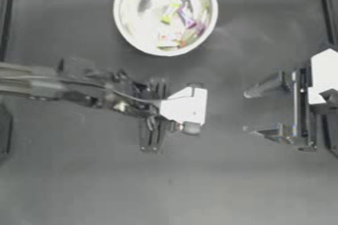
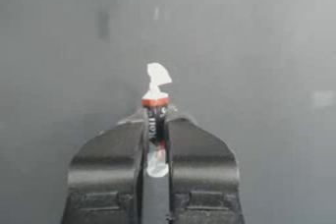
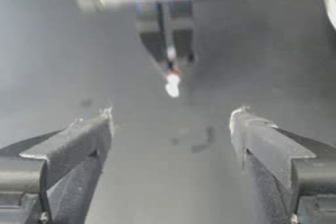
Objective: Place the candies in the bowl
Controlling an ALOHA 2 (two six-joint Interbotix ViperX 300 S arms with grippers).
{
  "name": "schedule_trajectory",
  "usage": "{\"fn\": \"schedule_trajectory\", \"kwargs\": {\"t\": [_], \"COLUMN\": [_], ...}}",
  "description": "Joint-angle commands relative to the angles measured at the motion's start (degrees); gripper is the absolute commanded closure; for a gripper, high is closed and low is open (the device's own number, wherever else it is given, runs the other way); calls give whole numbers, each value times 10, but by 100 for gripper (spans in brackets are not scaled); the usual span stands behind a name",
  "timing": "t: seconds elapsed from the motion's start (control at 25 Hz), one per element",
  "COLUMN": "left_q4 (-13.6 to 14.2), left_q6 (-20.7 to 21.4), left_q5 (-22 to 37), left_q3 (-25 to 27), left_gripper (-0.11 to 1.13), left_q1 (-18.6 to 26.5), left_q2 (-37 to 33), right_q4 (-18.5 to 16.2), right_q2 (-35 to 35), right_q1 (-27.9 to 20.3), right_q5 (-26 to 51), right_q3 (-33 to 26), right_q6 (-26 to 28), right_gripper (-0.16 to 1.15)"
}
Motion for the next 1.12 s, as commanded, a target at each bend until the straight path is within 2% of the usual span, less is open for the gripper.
{"fn": "schedule_trajectory", "kwargs": {"t": [0.04, 0.32, 0.56, 0.84, 1.12], "left_q4": [2, 2, 2, 2, 1], "left_q6": [7, 30, 53, 68, 75], "left_q5": [-1, -11, -59, -93, -93], "left_q3": [-7, -11, -11, -12, -16], "left_gripper": [65, 65, 65, 65, 64], "left_q1": [25, 90, 145, 213, 276], "left_q2": [-68, -107, -118, -101, -57], "right_q4": [3, 5, 5, 5, 3], "right_q2": [-3, -2, -2, 4, 33], "right_q1": [0, 1, 1, 0, 1], "right_q5": [-4, -5, -8, -16, -29], "right_q3": [-8, -9, -8, -10, -24], "right_q6": [1, 1, 3, 10, 9], "right_gripper": [-2, -2, -2, -2, -2]}}
